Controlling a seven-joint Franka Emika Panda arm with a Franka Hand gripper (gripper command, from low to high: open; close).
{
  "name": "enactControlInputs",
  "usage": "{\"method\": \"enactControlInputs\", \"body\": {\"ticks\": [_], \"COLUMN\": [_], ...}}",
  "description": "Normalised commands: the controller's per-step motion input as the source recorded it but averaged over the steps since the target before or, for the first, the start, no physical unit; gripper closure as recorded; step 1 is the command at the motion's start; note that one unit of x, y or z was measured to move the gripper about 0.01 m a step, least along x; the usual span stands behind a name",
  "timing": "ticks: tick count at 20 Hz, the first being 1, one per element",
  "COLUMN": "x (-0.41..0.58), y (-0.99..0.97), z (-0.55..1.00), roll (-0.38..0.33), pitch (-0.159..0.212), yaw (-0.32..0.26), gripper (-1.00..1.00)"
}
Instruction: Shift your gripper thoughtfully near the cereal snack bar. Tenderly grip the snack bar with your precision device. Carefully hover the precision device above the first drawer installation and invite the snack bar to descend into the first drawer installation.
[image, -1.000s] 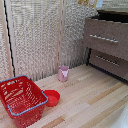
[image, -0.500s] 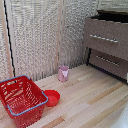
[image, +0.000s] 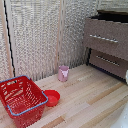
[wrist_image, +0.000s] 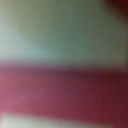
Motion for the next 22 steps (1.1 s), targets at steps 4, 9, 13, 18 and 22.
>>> {"method": "enactControlInputs", "body": {"ticks": [4,9,13,18,22], "x": [0.106,0.174,0.191,0.147,0.229], "y": [-0.67,-0.21,-0.03,0.08,0.4], "z": [-0.26,-0.43,0.09,0.22,0.07], "roll": [-0.054,-0.143,-0.144,-0.043,-0.02], "pitch": [0.148,0.126,0.087,0.004,-0.044], "yaw": [0.066,0.091,0.033,-0.008,-0.106], "gripper": [1.0,-1.0,-1.0,-1.0,-1.0]}}
